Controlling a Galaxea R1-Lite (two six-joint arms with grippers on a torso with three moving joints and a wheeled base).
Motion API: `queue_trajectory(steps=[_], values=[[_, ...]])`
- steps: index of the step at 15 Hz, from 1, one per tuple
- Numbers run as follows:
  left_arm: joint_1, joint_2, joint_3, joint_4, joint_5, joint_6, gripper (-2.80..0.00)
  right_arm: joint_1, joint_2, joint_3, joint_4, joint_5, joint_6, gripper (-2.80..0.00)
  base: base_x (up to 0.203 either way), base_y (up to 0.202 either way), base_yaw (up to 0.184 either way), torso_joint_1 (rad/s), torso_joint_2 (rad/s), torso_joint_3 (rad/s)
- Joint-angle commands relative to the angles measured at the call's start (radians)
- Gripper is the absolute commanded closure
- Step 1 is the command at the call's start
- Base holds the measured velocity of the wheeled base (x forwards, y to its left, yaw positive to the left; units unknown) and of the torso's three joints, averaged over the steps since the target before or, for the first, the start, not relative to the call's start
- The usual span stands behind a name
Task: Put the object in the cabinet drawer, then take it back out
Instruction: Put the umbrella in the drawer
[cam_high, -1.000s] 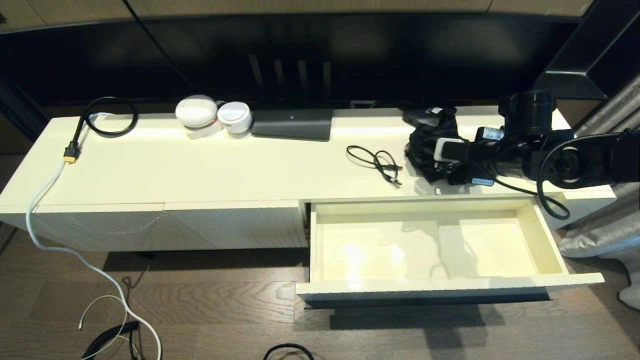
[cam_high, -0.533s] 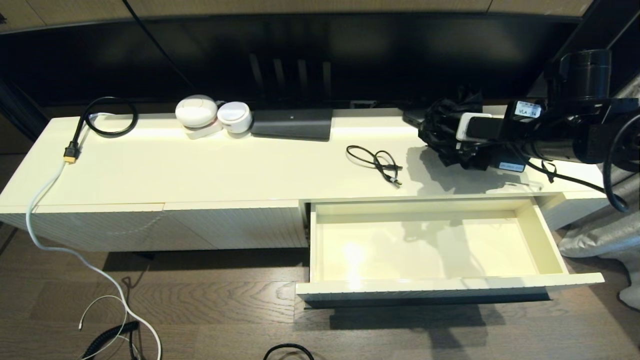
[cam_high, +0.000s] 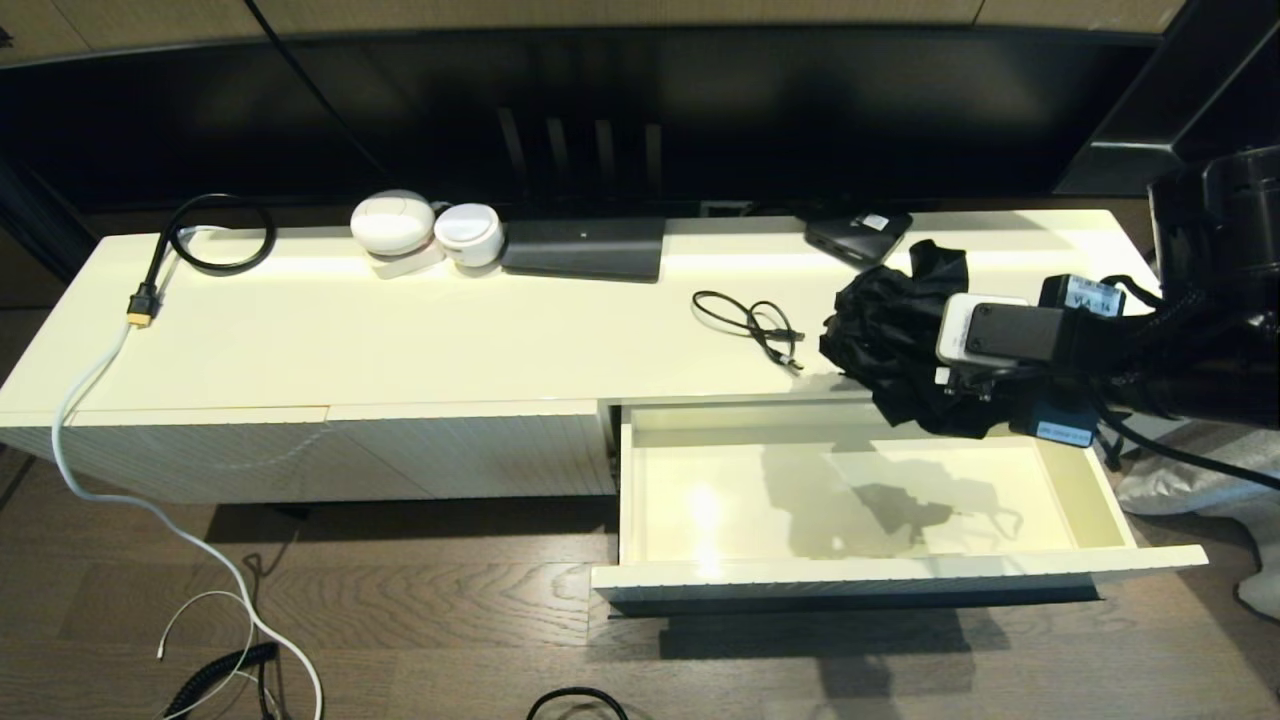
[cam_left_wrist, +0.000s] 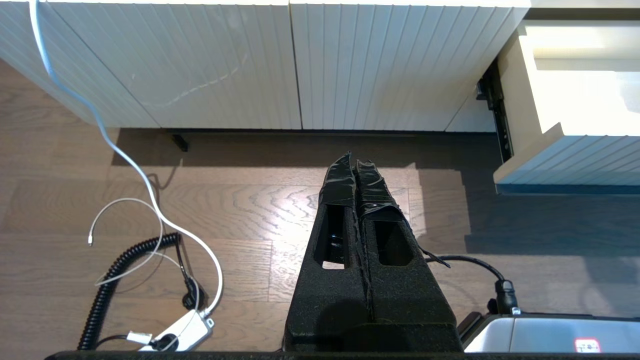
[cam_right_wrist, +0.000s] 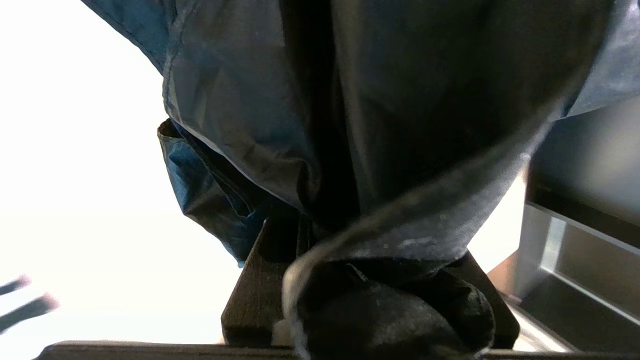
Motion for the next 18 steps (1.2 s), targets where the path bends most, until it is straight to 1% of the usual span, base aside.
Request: queue_trajectory(steps=[1, 5, 9, 12, 15, 18], values=[[0.000, 0.000, 0.000, -0.001, 0.001, 0.000, 0.00, 0.034, -0.036, 0.071, 0.000, 0.000, 0.024, 0.00, 0.000, 0.000, 0.000, 0.000, 0.00, 0.000], [0.000, 0.001, 0.001, -0.001, 0.001, 0.000, 0.00, 0.049, 0.000, 0.141, -0.009, 0.005, 0.033, 0.00, 0.000, 0.000, 0.000, 0.000, 0.00, 0.000], [0.000, 0.000, 0.000, -0.001, 0.001, 0.000, 0.00, 0.049, 0.083, 0.146, -0.024, 0.016, 0.027, 0.00, 0.000, 0.000, 0.000, 0.000, 0.00, 0.000], [0.000, 0.000, 0.001, -0.001, 0.001, 0.000, 0.00, 0.049, 0.162, 0.161, -0.111, 0.043, 0.022, 0.00, 0.000, 0.000, 0.000, 0.000, 0.00, 0.000], [0.001, 0.000, 0.000, -0.001, 0.001, 0.000, 0.00, 0.050, 0.254, 0.158, -0.185, 0.053, 0.014, 0.00, 0.000, 0.000, 0.000, 0.000, 0.00, 0.000], [0.000, 0.000, 0.000, -0.001, 0.001, 0.000, 0.00, 0.049, 0.334, 0.136, -0.252, 0.061, -0.028, 0.00, 0.000, 0.000, 0.000, 0.000, 0.00, 0.000]])
